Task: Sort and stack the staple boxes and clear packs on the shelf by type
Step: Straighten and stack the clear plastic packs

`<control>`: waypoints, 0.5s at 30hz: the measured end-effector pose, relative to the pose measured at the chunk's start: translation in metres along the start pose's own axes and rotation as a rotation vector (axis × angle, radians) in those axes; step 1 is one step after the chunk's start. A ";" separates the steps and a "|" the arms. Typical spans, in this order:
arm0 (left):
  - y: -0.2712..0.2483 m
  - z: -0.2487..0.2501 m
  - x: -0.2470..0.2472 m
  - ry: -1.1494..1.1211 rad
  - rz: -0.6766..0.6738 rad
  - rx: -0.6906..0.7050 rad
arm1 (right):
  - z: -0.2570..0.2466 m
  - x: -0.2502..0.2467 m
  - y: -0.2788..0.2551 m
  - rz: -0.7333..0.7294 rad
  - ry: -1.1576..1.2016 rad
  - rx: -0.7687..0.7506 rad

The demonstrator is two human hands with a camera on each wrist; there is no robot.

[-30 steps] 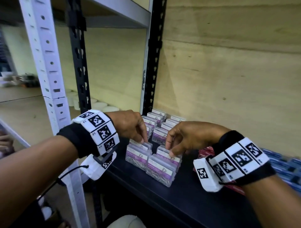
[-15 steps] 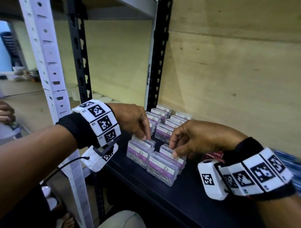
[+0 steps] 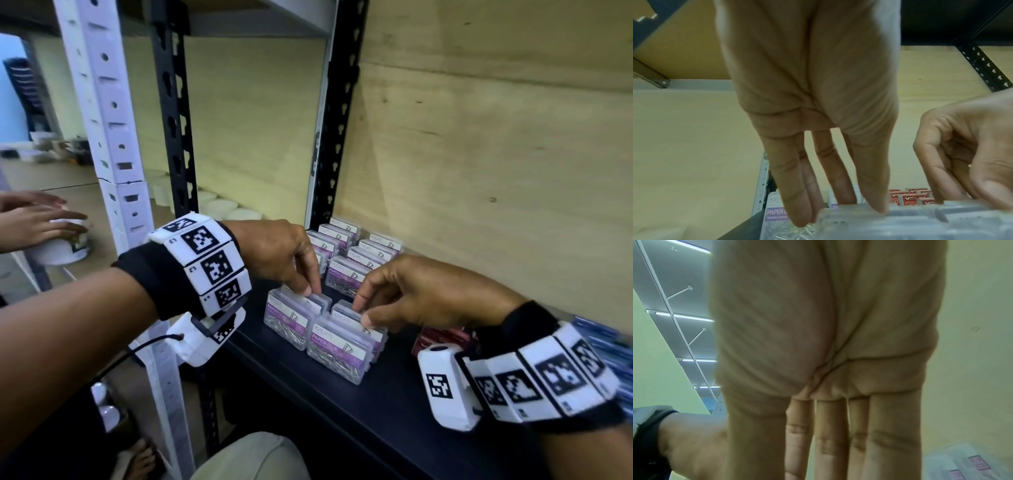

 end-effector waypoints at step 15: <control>-0.015 -0.005 0.010 0.023 -0.191 -0.039 | -0.007 0.007 -0.009 -0.026 -0.061 0.020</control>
Point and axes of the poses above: each hand's wrist, its own y-axis towards the middle knuckle, its own x-axis out of the palm, z = x × y, the point moved 9 cm from there along y, towards the middle knuckle, and after that the axes turned 13 degrees about y, right-handed, at the moved point
